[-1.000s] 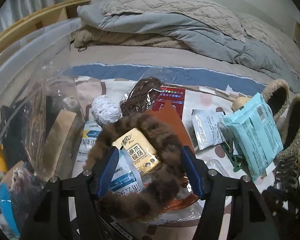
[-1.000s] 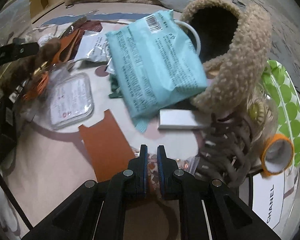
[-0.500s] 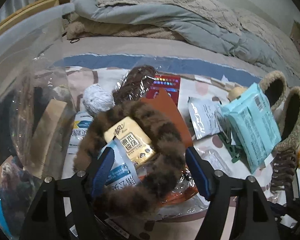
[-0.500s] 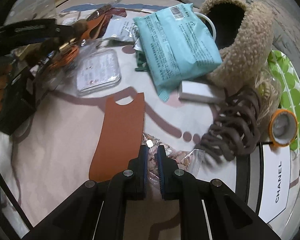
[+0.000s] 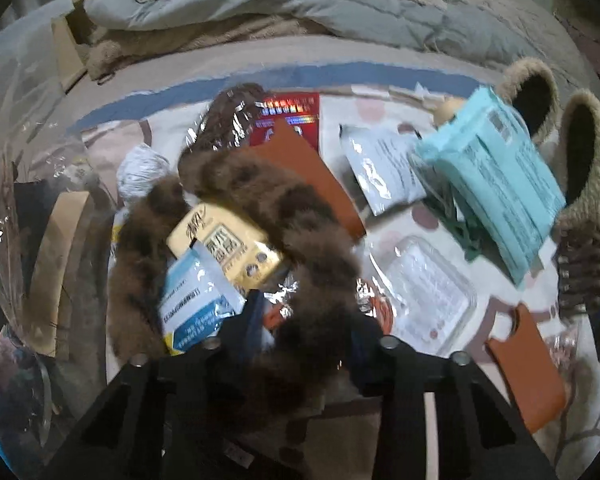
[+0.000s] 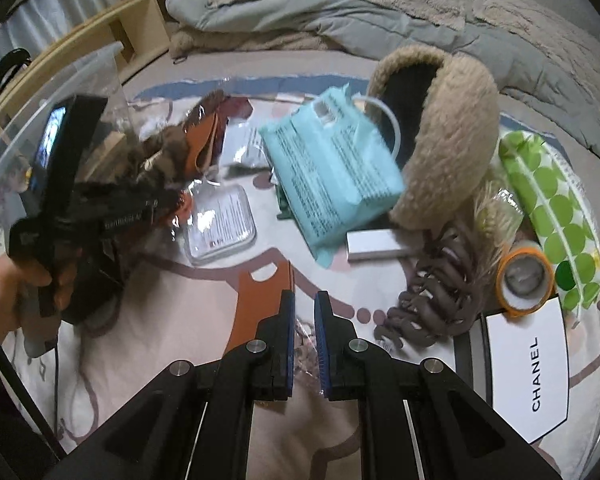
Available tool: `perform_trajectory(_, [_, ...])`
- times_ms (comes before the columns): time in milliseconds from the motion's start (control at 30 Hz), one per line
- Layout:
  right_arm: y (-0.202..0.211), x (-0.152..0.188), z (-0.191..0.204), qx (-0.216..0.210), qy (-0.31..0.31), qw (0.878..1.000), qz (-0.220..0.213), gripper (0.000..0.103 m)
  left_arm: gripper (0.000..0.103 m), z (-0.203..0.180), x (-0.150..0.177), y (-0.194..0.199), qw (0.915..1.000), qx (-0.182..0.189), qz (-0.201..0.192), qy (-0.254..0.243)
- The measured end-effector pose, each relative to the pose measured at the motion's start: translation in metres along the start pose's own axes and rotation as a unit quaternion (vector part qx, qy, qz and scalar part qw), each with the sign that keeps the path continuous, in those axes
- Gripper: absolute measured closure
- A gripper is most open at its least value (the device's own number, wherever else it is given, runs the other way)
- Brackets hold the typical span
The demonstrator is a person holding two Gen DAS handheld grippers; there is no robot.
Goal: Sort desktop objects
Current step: 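Close left gripper on brown furry tail while right gripper moves to orange leather strip, then lift furry tail with left gripper while right gripper grasps and lifts orange leather strip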
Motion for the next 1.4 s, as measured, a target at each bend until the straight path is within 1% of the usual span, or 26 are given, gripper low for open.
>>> perform_trajectory(33, [0.006, 0.002, -0.004, -0.001, -0.002, 1.0, -0.003, 0.09, 0.076, -0.001, 0.001, 0.002, 1.0, 0.001, 0.001, -0.003])
perform_trajectory(67, [0.013, 0.003, -0.007, -0.002, -0.004, 1.0, -0.006, 0.09, 0.078, -0.003, 0.002, 0.004, 1.0, 0.005, 0.002, -0.006])
perform_trajectory(133, [0.013, 0.002, -0.008, -0.003, -0.009, 1.0, -0.007, 0.09, 0.083, -0.007, 0.005, 0.006, 0.9998, 0.012, 0.004, -0.012])
perform_trajectory(200, [0.016, 0.001, -0.012, -0.004, -0.015, 1.0, -0.009, 0.09, 0.087, -0.011, 0.011, 0.011, 0.9995, 0.017, 0.005, -0.027])
perform_trajectory(333, [0.017, -0.002, -0.018, -0.003, -0.032, 0.999, -0.013, 0.09, 0.09, -0.013, 0.015, 0.026, 0.999, 0.027, -0.006, -0.036])
perform_trajectory(500, [0.018, -0.007, -0.023, -0.009, -0.058, 0.998, -0.016, 0.09, 0.091, -0.011, 0.013, 0.06, 0.9972, 0.06, -0.04, -0.02])
perform_trajectory(567, [0.019, -0.009, -0.024, -0.009, -0.063, 0.998, -0.018, 0.09, 0.091, -0.015, 0.01, 0.079, 0.995, 0.078, -0.059, -0.02])
perform_trajectory(667, [0.021, -0.01, -0.023, -0.01, -0.062, 0.998, -0.019, 0.09, 0.091, -0.022, 0.009, 0.1, 0.9917, 0.1, -0.077, -0.023])
perform_trajectory(867, [0.025, -0.009, -0.023, -0.015, -0.065, 0.998, -0.02, 0.09, 0.091, -0.04, 0.012, 0.145, 0.9834, 0.134, -0.114, -0.045])
perform_trajectory(1000, [0.026, -0.008, -0.024, -0.023, -0.076, 0.997, -0.016, 0.09, 0.091, -0.045, 0.015, 0.18, 0.976, 0.157, -0.141, -0.054])
perform_trajectory(1100, [0.026, -0.007, -0.023, -0.031, -0.083, 0.996, -0.01, 0.09, 0.091, -0.05, 0.022, 0.203, 0.9701, 0.176, -0.154, -0.065])
perform_trajectory(1200, [0.025, -0.005, -0.018, -0.031, -0.077, 0.996, -0.007, 0.09, 0.091, -0.057, 0.033, 0.222, 0.9656, 0.188, -0.161, -0.081])
perform_trajectory(1267, [0.025, -0.004, -0.014, -0.032, -0.071, 0.997, -0.006, 0.09, 0.091, -0.062, 0.046, 0.227, 0.9646, 0.19, -0.158, -0.092])
perform_trajectory(1400, [0.022, -0.002, -0.007, -0.036, -0.065, 0.997, -0.001, 0.09, 0.091, -0.079, 0.081, 0.227, 0.9656, 0.184, -0.133, -0.127])
Point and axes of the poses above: each gripper's, at about its wrist camera, not at the fingertips, and y roughly against the way its jaws point, z to its left, x to its underside, the point moved 7 cm from there along -y, roughly the way its jaws point, and after that the axes turned 8 degrees about -y, right-handed, at the moved point
